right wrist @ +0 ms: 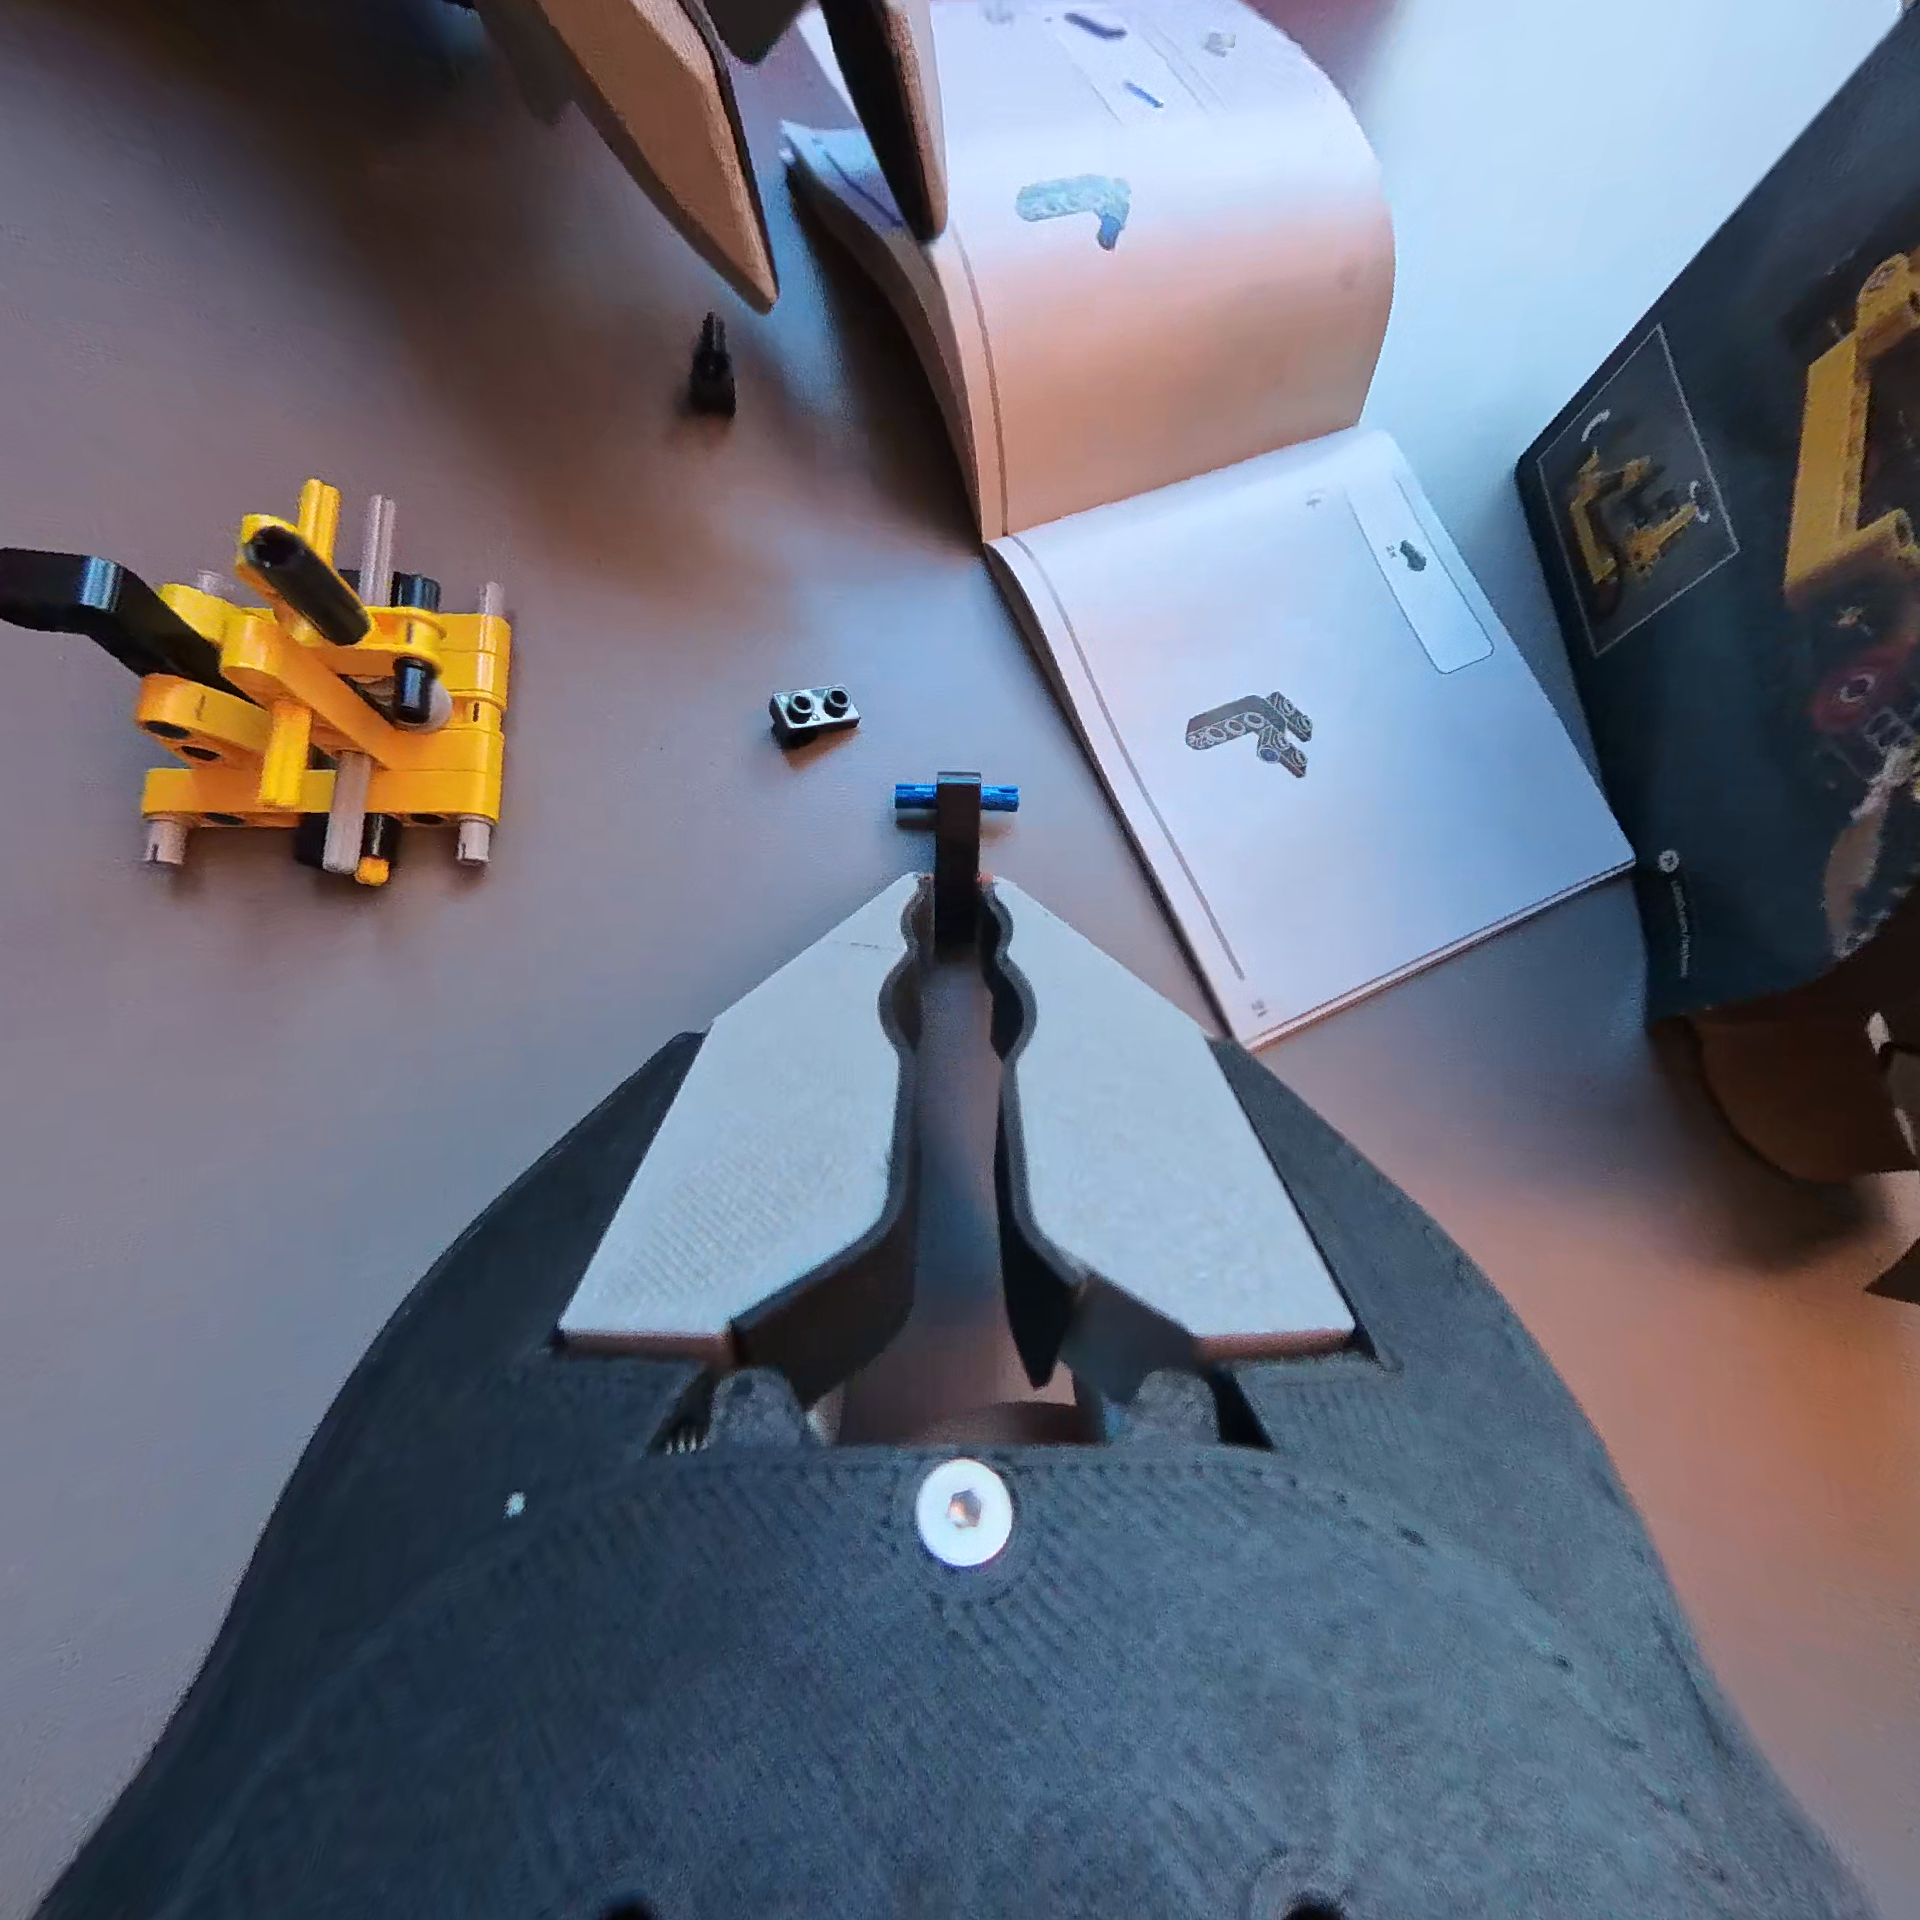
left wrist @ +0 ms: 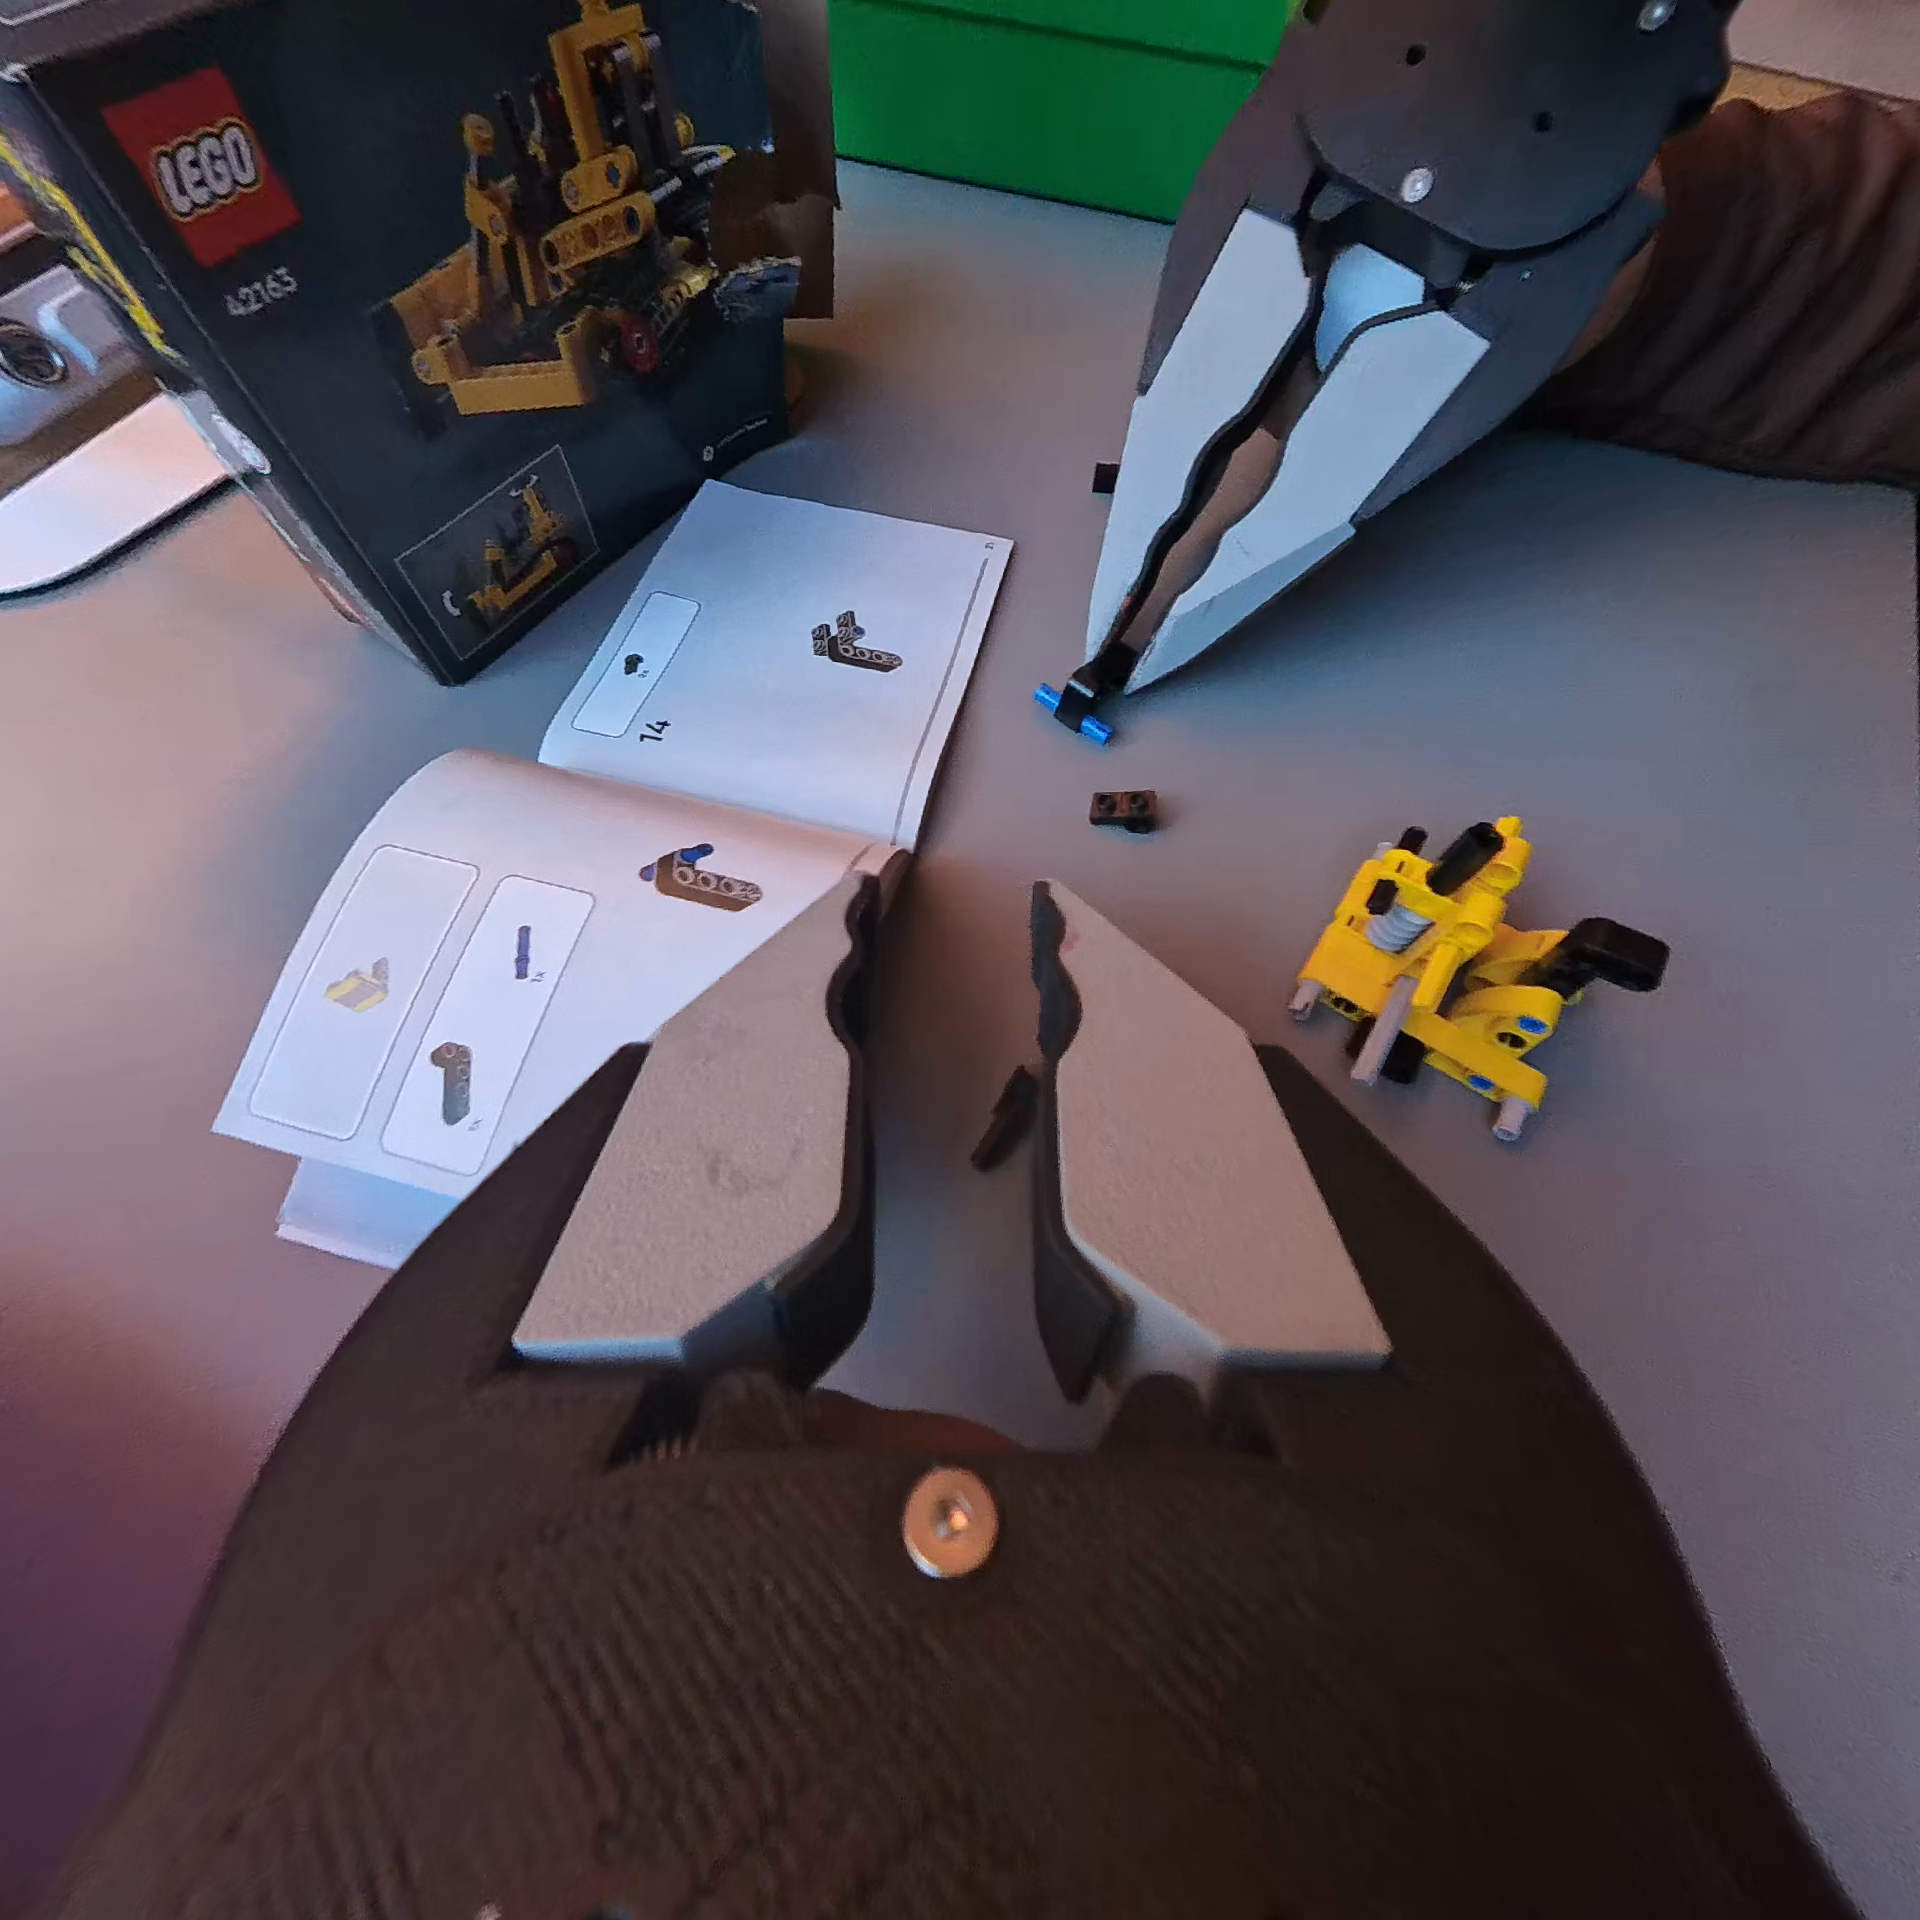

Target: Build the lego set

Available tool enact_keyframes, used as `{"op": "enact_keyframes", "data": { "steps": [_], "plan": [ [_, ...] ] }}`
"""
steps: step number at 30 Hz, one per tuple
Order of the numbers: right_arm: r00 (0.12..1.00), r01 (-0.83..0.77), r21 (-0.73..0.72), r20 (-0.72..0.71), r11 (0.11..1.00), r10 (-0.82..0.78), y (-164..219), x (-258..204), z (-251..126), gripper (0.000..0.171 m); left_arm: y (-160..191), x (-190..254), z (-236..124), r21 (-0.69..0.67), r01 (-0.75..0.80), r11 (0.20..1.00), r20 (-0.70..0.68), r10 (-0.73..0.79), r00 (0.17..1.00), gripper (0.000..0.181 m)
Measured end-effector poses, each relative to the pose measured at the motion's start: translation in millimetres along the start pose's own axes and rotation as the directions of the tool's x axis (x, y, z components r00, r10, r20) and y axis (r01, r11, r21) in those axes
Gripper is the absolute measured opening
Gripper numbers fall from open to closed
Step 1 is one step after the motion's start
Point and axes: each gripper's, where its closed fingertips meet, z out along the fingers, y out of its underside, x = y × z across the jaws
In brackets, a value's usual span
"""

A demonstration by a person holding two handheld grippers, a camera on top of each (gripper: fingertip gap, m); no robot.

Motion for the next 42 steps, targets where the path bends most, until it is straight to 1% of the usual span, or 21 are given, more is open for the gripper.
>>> {"op": "enact_keyframes", "data": {
  "steps": [4,6,8,9,11,13,15,17,20,22,25,30,32,33,34,36,37,39,42],
  "plan": [
    [0.991,0.104,0.093,-0.092,0.99,-0.096,-17.7,1.8,-4.9,0.005,-3.6,11.4,6.6,0.005,0.029,1.0,-0.037,-0.029,0.999,0.026],
    [0.974,0.191,0.147,-0.154,0.971,-0.168,-30.3,-0.2,-8.5,0.005,-7.7,19.3,11.7,0.013,0.073,0.997,-0.066,-0.072,0.995,0.029],
    [0.94,0.277,0.16,-0.252,0.947,-0.232,-41.1,1.7,-12.0,0.005,-13.1,28.8,16.4,0.024,0.126,0.992,-0.112,-0.123,0.986,0.034],
    [0.917,0.32,0.158,-0.299,0.934,-0.264,-46.5,2.1,-13.7,0.005,-14.9,30.3,18.8,0.027,0.156,0.987,-0.12,-0.152,0.981,0.039],
    [0.865,0.413,0.153,-0.375,0.898,-0.334,-56.6,-1.6,-16.4,0.005,-18.6,22.5,22.9,0.047,0.233,0.971,-0.088,-0.228,0.97,0.045],
    [0.804,0.488,0.143,-0.458,0.861,-0.379,-66.6,-3.9,-19.3,0.005,-26.7,19.7,22.6,0.086,0.325,0.942,-0.116,-0.314,0.942,0.051],
    [0.752,0.528,0.128,-0.53,0.84,-0.392,-75.3,-3.2,-22.8,0.005,-36.3,23.6,20.1,0.115,0.409,0.905,-0.194,-0.384,0.903,0.049],
    [0.725,0.548,0.123,-0.564,0.828,-0.396,-81.4,-3.9,-23.6,0.005,-41.6,31.4,17.8,0.114,0.444,0.889,-0.272,-0.402,0.874,0.044],
    [0.695,0.582,0.112,-0.582,0.805,-0.422,-85.4,-8.3,-20.1,0.005,-49.3,32.8,13.8,0.141,0.48,0.866,-0.325,-0.418,0.848,0.042],
    [0.683,0.595,0.118,-0.597,0.795,-0.422,-88.7,-10.3,-20.4,0.005,-52.4,30.9,10.9,0.158,0.495,0.854,-0.336,-0.425,0.841,0.032],
    [0.692,0.581,0.144,-0.605,0.801,-0.394,-93.0,-9.8,-23.1,0.005,-55.1,30.5,7.3,0.183,0.48,0.858,-0.337,-0.404,0.85,0.013],
    [0.701,0.579,0.166,-0.602,0.798,-0.383,-93.8,-10.5,-24.1,0.005,-56.0,31.3,6.7,0.2,0.425,0.883,-0.311,-0.355,0.882,0.013],
    [0.735,0.565,0.191,-0.559,0.802,-0.385,-90.9,-13.0,-23.0,0.005,-52.7,30.4,7.7,0.19,0.382,0.905,-0.285,-0.321,0.903,0.013],
    [0.774,0.54,0.224,-0.511,0.811,-0.375,-88.6,-14.6,-24.6,0.008,-49.7,25.1,8.7,0.193,0.336,0.922,-0.233,-0.29,0.928,0.013],
    [0.821,0.491,0.268,-0.461,0.829,-0.338,-86.2,-12.1,-30.6,0.016,-46.2,18.9,9.3,0.193,0.27,0.943,-0.166,-0.239,0.957,0.013],
    [0.908,0.355,0.321,-0.342,0.878,-0.242,-75.0,2.7,-48.3,0.017,-37.4,10.1,10.2,0.155,0.121,0.98,-0.051,-0.114,0.992,0.013],
    [0.94,0.272,0.305,-0.289,0.913,-0.184,-62.6,15.3,-57.1,0.017,-30.6,9.3,11.8,0.11,0.046,0.993,-0.02,-0.044,0.999,0.013],
    [0.974,0.128,0.226,-0.212,0.966,-0.08,-27.8,38.2,-73.8,0.019,-17.0,7.2,14.6,0.025,-0.064,0.998,0.017,0.064,0.998,0.013],
    [0.986,-0.038,0.103,-0.161,0.994,0.054,23.6,59.6,-91.9,0.012,-5.7,5.9,18.5,-0.04,-0.137,0.99,0.028,0.138,0.99,0.013]
  ]
}}
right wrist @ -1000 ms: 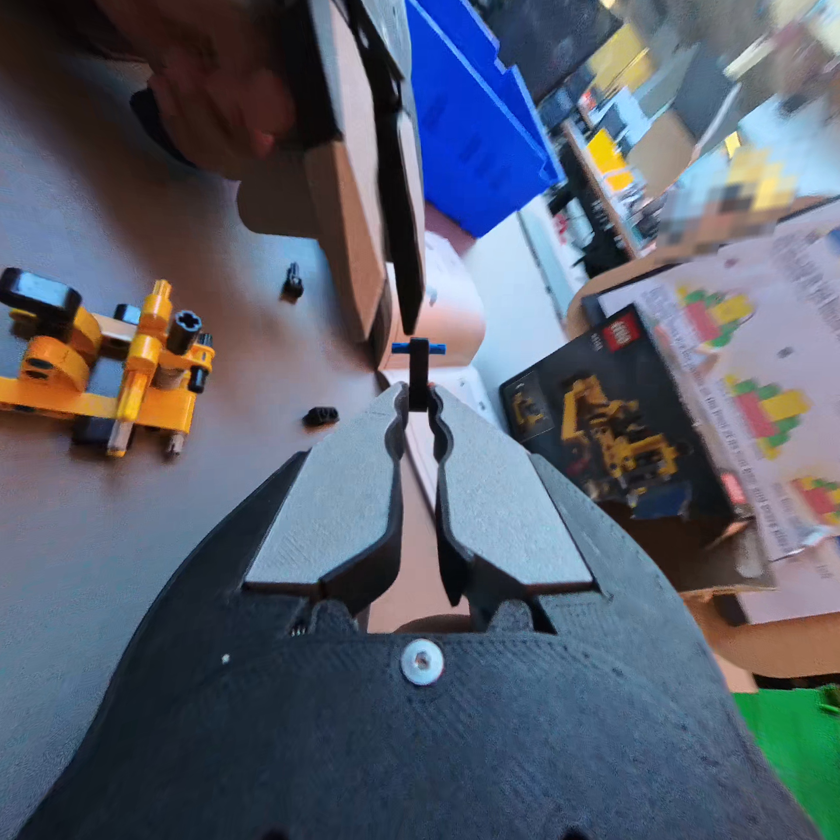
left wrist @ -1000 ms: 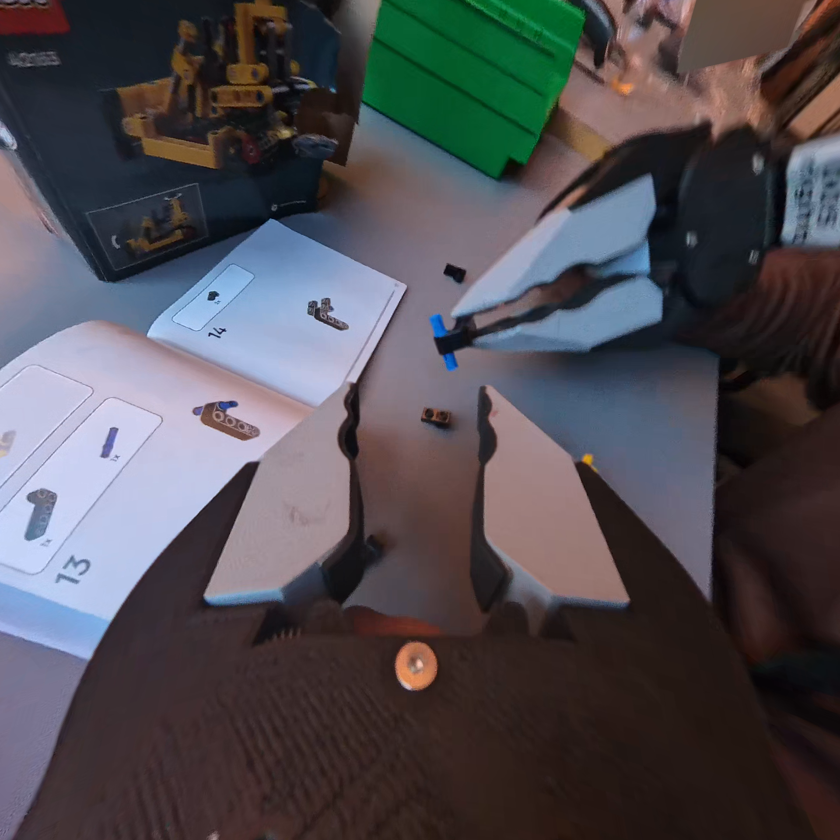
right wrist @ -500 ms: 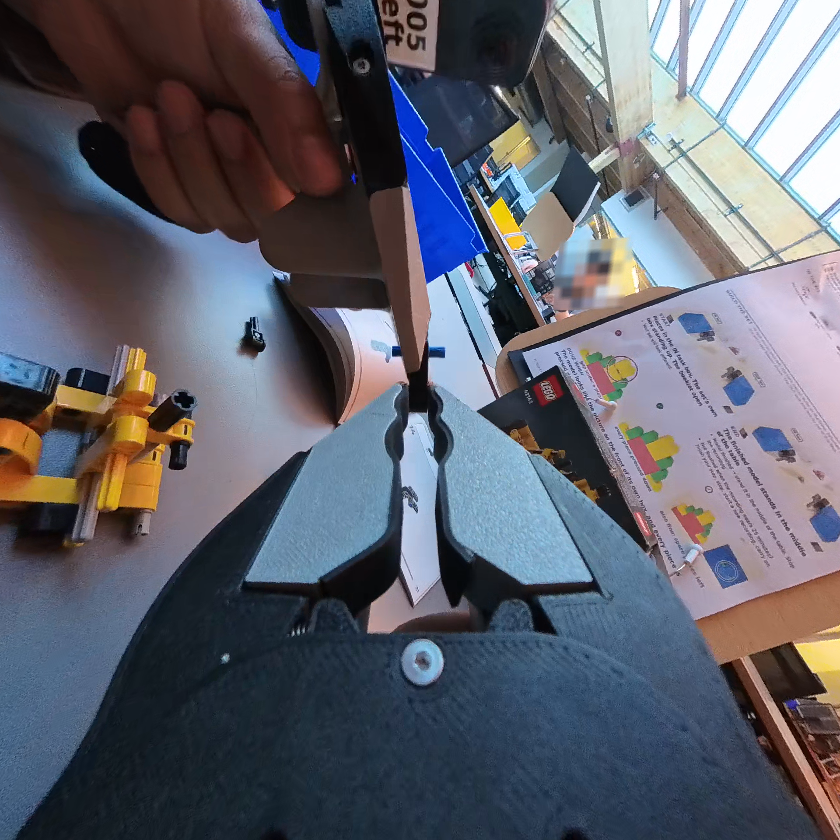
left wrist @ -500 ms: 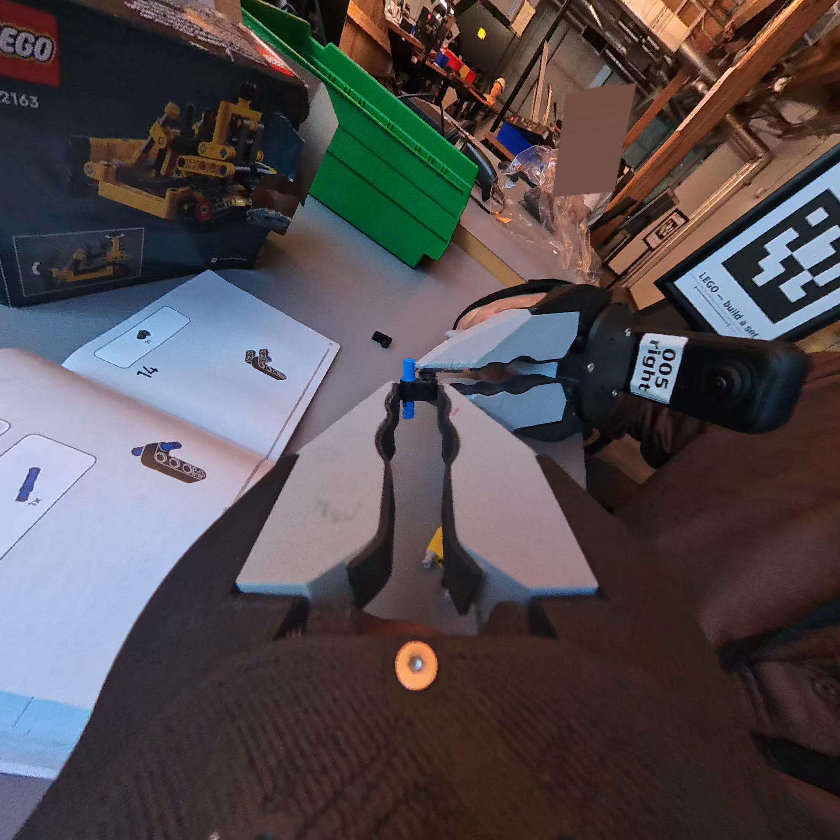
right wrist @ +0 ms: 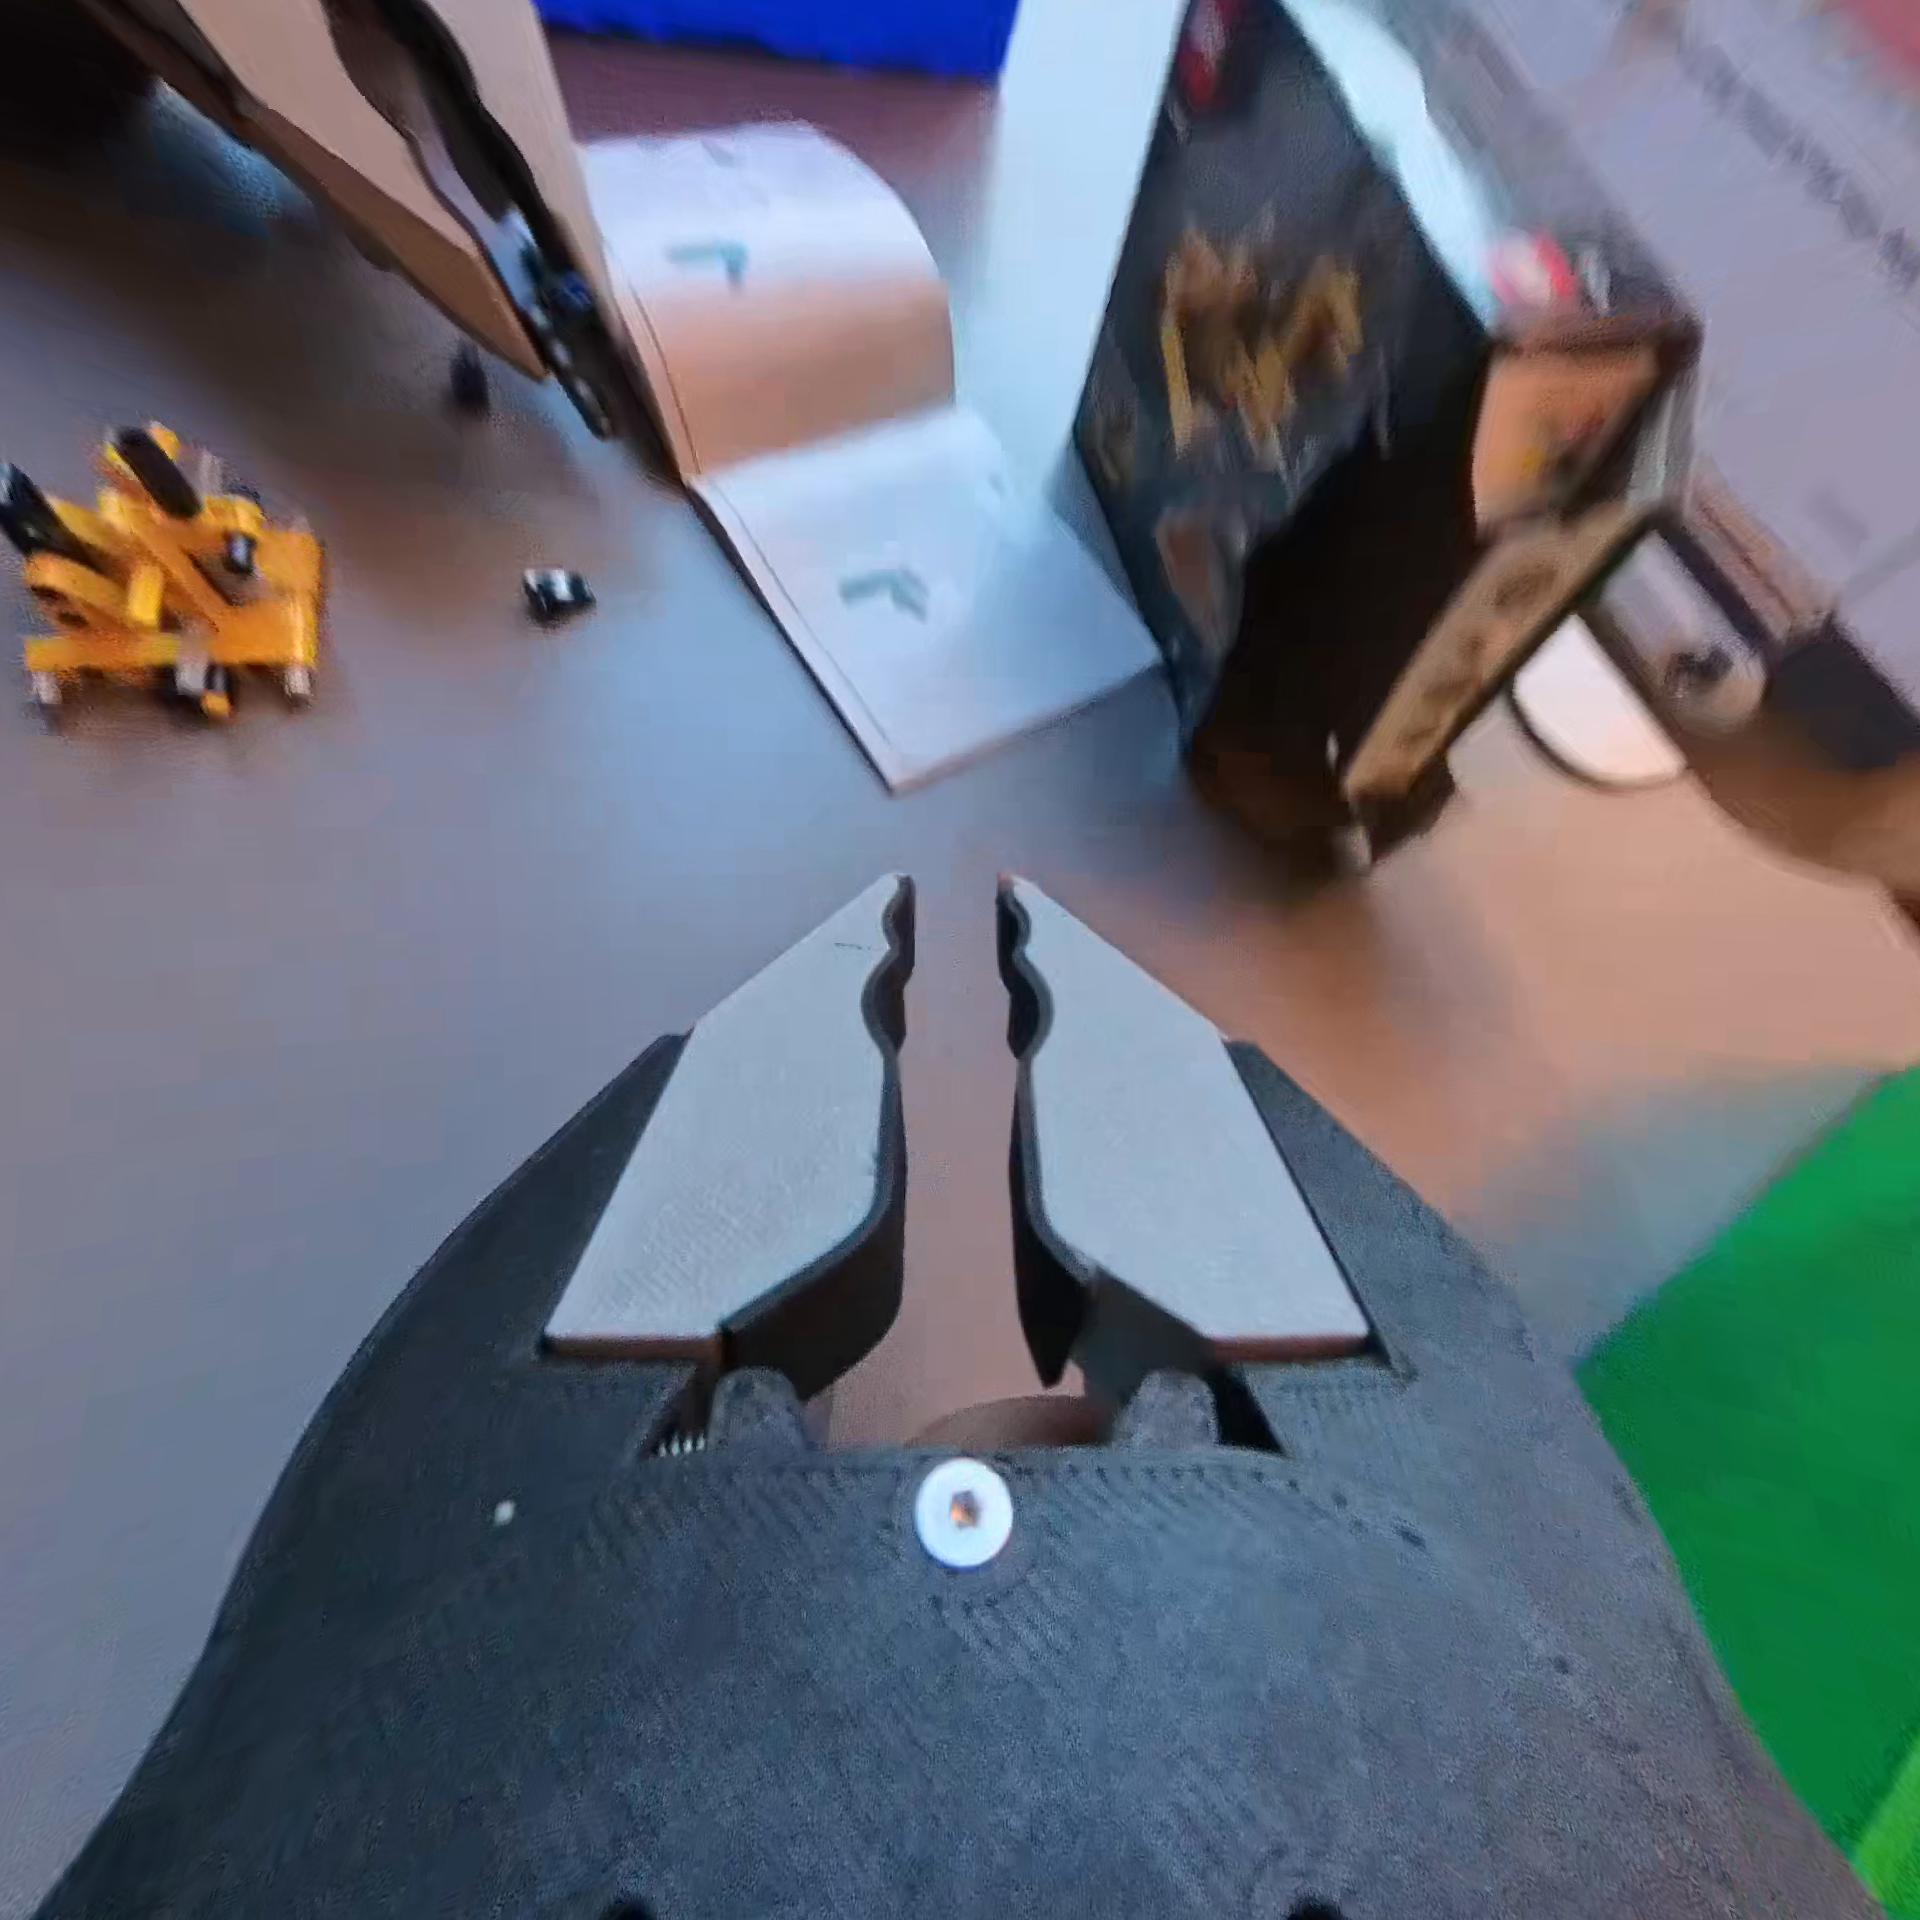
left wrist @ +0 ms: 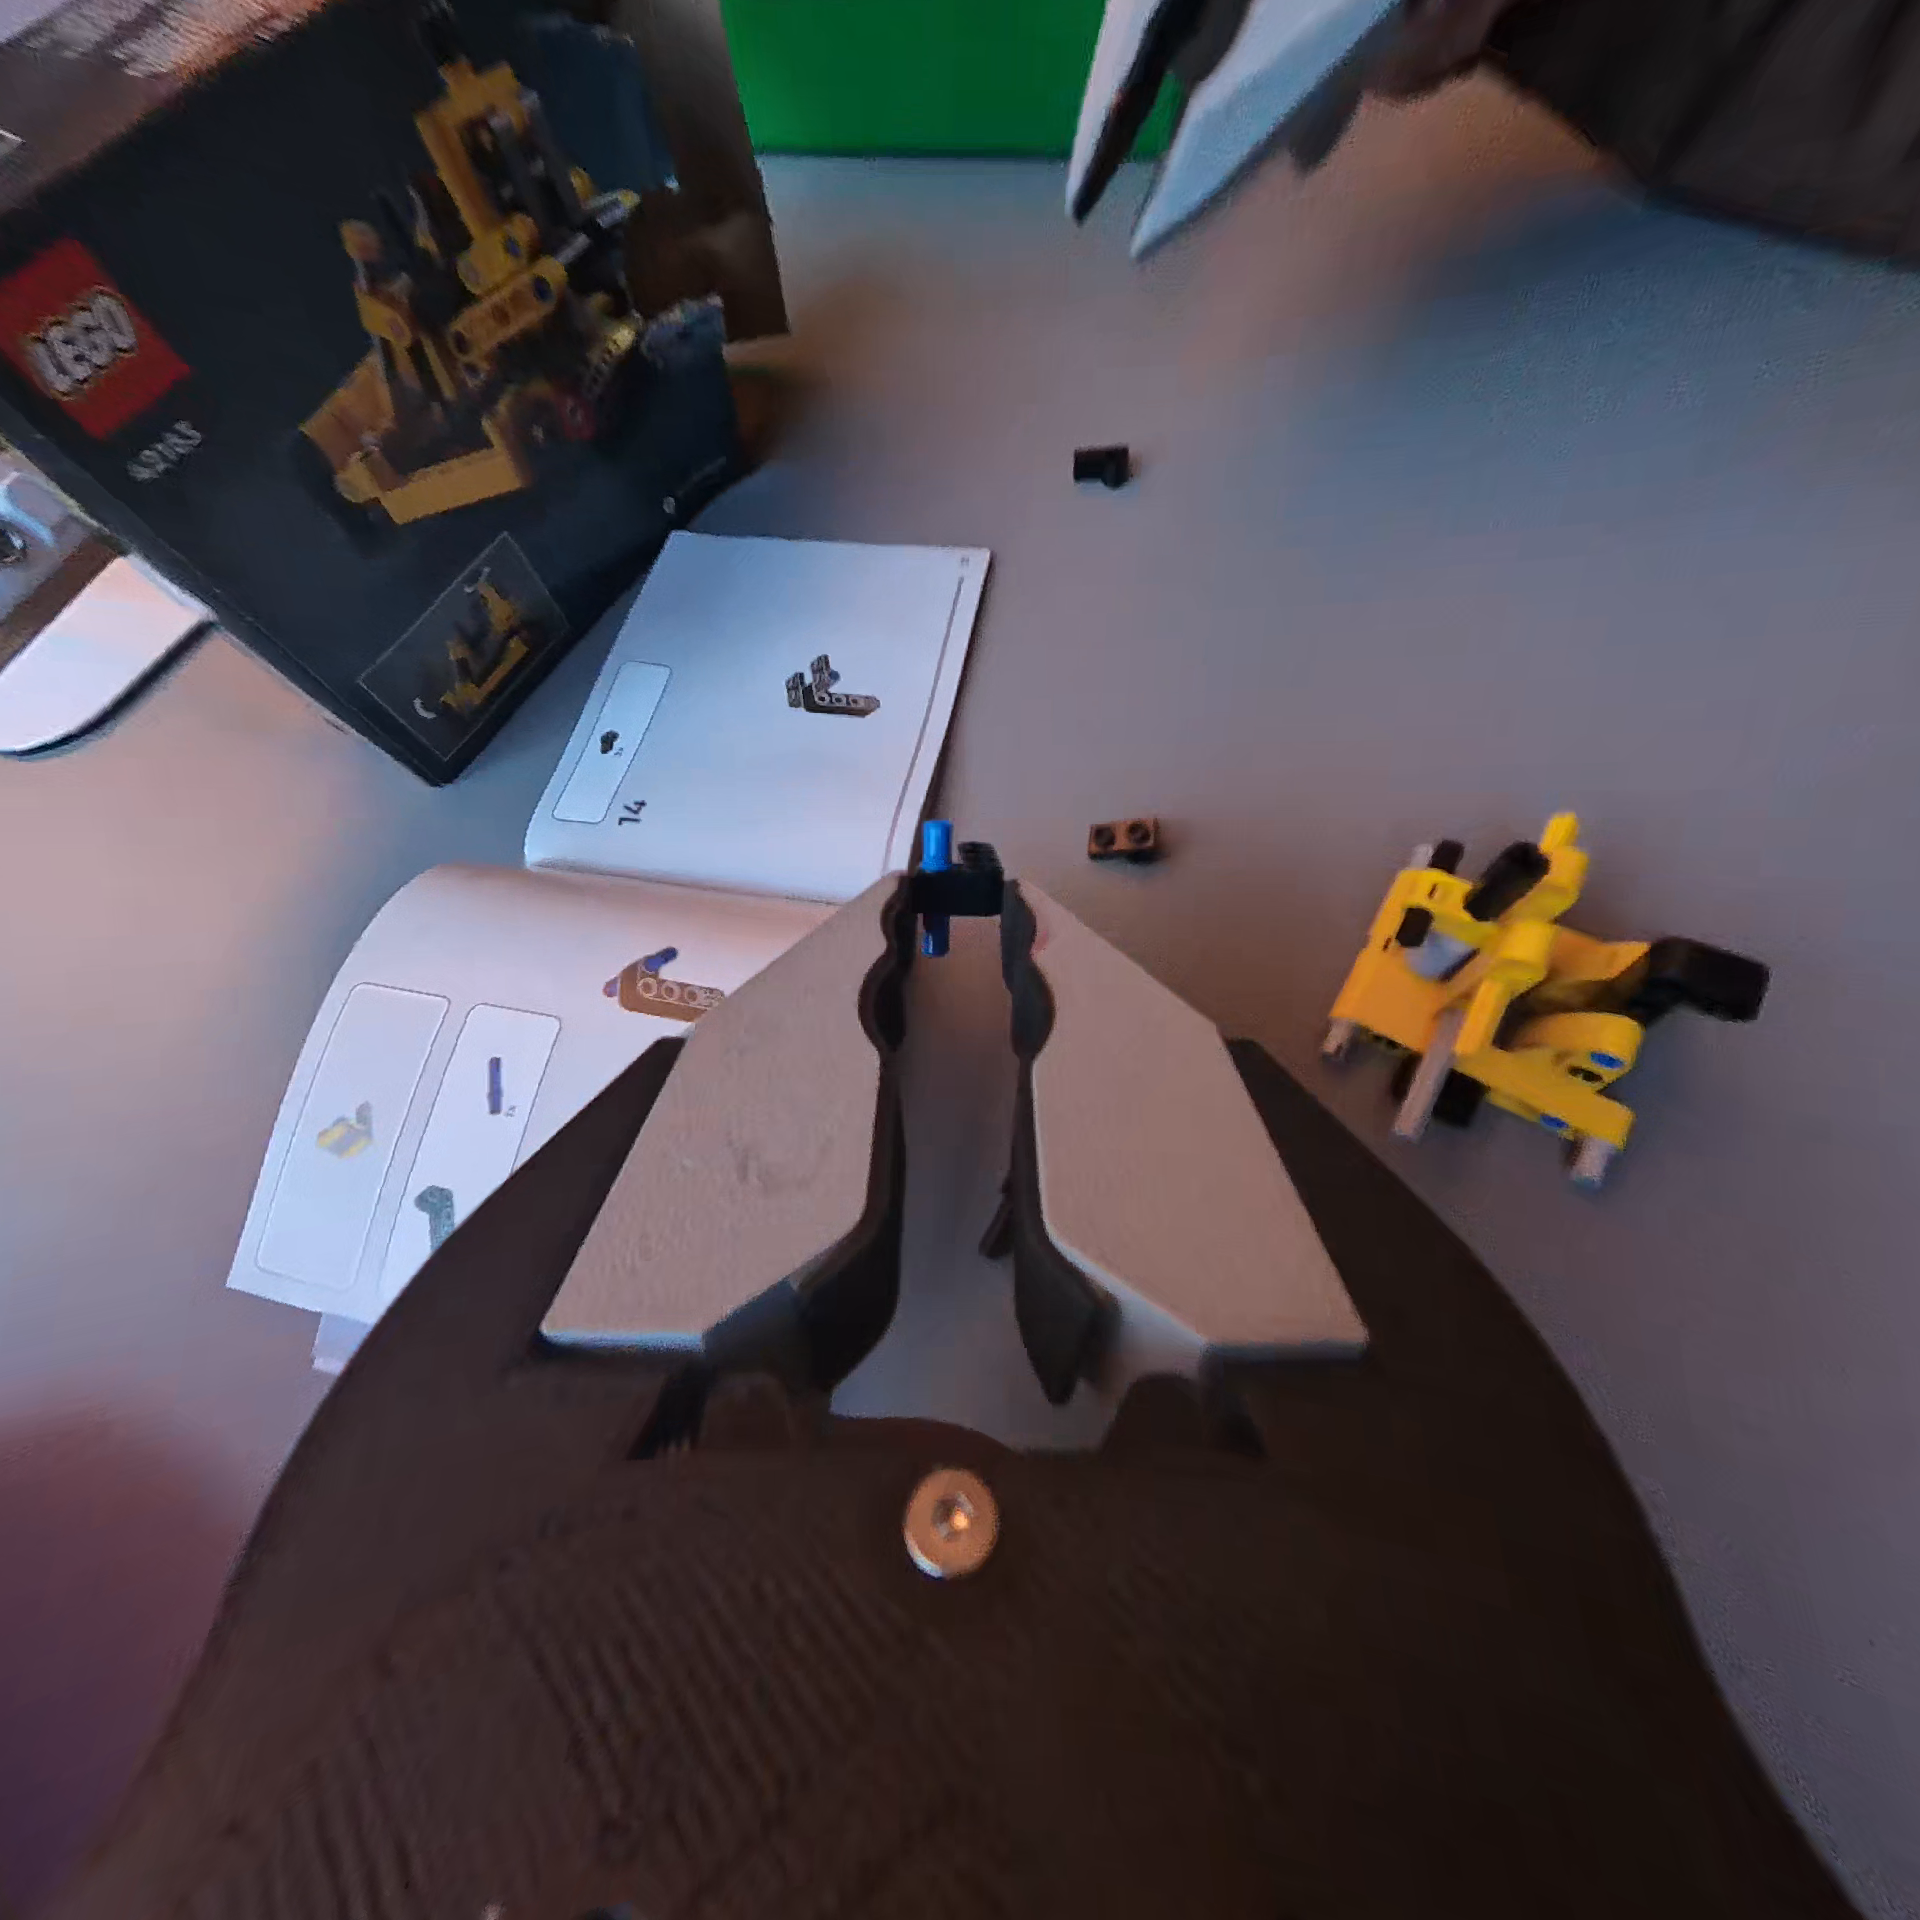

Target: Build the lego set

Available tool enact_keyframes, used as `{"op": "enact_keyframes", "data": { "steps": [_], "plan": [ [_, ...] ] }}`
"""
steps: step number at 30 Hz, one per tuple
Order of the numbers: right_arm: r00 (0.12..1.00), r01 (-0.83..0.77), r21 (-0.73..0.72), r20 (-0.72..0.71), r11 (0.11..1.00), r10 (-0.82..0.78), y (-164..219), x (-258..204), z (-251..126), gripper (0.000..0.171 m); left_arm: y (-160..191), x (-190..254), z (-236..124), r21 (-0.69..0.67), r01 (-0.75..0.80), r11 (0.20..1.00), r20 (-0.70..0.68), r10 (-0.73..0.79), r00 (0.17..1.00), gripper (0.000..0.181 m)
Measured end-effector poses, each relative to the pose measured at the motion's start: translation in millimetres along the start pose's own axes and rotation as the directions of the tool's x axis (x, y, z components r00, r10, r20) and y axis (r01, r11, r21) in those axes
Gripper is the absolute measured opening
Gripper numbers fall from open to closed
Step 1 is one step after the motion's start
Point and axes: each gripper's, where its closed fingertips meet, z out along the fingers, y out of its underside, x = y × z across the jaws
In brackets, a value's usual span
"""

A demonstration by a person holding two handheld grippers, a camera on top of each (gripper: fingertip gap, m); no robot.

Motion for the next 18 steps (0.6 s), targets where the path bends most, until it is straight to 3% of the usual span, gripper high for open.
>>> {"op": "enact_keyframes", "data": {
  "steps": [3,8,15,18],
  "plan": [
    [0.997,-0.054,-0.078,0.049,0.996,0.058,24.0,-0.3,-2.3,0.006,3.6,1.5,4.6,-0.034,-0.07,0.997,0.027,0.071,0.997,0.013],
    [0.998,0.018,-0.191,0.063,0.981,-0.006,40.9,-11.0,16.9,0.003,4.7,-0.1,11.7,-0.101,-0.219,0.97,0.137,0.232,0.963,0.013],
    [0.994,0.053,-0.173,0.103,0.984,-0.036,33.7,-27.4,36.9,0.0,7.3,10.5,20.6,-0.124,-0.277,0.953,0.146,0.294,0.945,0.013],
    [0.993,0.062,-0.143,0.111,0.988,-0.047,22.7,-33.7,38.9,0.006,8.2,10.1,21.4,-0.123,-0.269,0.955,0.153,0.285,0.946,0.013]
  ]
}}
